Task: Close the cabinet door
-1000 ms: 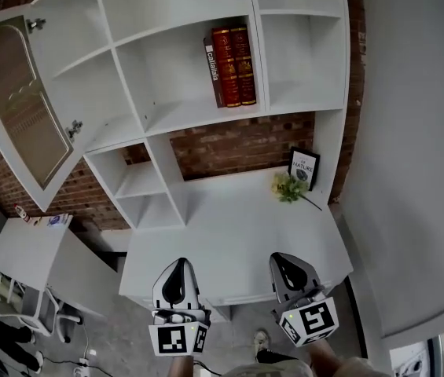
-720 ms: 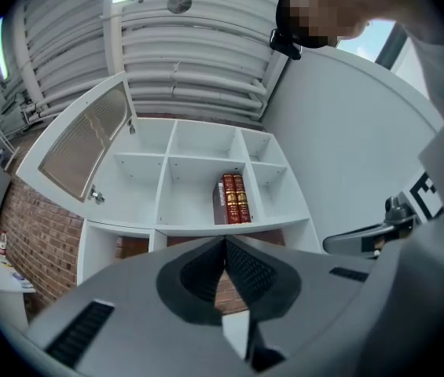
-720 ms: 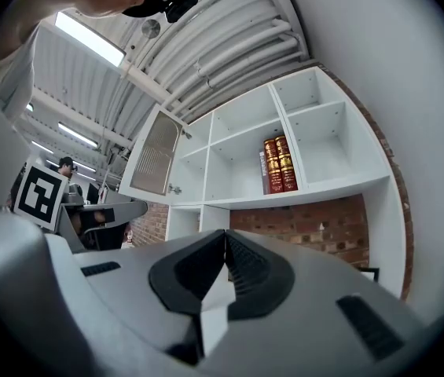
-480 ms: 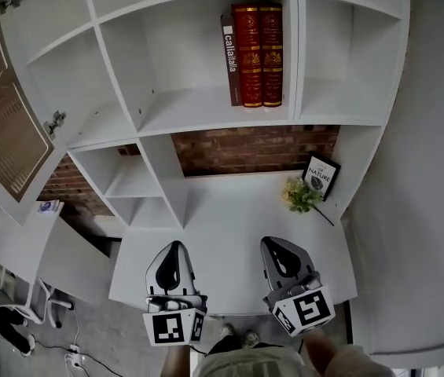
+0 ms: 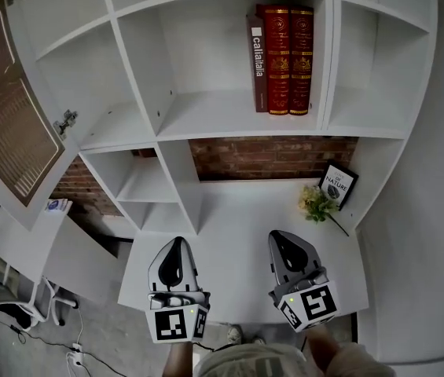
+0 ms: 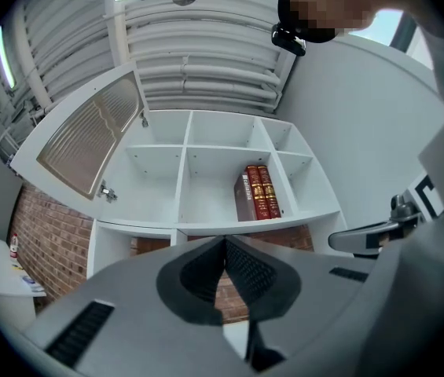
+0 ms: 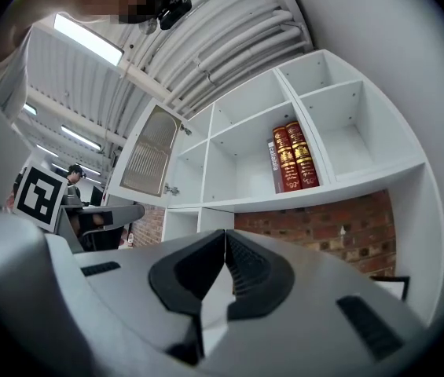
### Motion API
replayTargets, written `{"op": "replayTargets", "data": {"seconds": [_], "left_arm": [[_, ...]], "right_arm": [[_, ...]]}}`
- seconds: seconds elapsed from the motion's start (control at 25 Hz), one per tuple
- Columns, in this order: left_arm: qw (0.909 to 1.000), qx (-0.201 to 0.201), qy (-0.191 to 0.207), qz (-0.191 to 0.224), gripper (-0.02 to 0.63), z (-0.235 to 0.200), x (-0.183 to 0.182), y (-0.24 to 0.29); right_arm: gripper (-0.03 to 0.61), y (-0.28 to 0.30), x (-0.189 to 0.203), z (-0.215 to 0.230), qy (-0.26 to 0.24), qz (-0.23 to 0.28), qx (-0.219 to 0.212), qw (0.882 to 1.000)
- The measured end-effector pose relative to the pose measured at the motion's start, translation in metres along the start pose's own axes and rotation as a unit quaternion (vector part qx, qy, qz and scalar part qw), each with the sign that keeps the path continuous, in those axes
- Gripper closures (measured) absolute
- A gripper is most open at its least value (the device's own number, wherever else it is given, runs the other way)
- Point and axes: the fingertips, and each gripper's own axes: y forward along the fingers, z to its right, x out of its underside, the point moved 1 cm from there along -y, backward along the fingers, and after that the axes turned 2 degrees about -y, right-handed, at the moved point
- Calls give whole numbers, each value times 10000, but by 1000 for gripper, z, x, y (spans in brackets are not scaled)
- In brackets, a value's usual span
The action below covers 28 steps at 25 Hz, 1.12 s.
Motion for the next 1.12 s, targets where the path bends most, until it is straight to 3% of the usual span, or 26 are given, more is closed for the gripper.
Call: {"op": "replayTargets", "data": {"seconds": [0.16, 0.36, 0.52, 0.64, 0.68, 0.76, 0.84, 0.96, 1.12], "left_arm": [[9991, -410, 122, -13, 600, -30, -6, -7], [9929, -1125, 390, 35, 600, -85, -29, -30], [9824, -1772, 590, 43, 600, -131, -48, -74], [9660, -2472, 744, 101, 600, -159, -65, -111], [9613, -2638, 783, 128, 600, -165, -71, -120], [9528, -2906, 876, 127, 600, -176, -77, -136], [9445, -3148, 938, 52, 600, -186, -77, -157], [9356, -3419, 876, 67, 600, -192, -79, -184], [9222, -3762, 891, 93, 600, -195, -85, -215]], "right_arm": [[561, 38, -15, -23, 127, 281, -474, 9984], [561, 105, -55, -94, 225, 808, -1614, 9833], [560, 144, -89, -176, 303, 1068, -2619, 9587], [557, 170, -116, -241, 298, 1249, -3328, 9342], [544, 177, -125, -261, 303, 1297, -3529, 9261], [444, 188, -138, -299, 387, 1351, -3877, 9110], [408, 197, -149, -334, 596, 1338, -4100, 9003], [380, 214, -158, -379, 1044, 1122, -4214, 8938], [322, 240, -164, -433, 959, 871, -3977, 9083]]}}
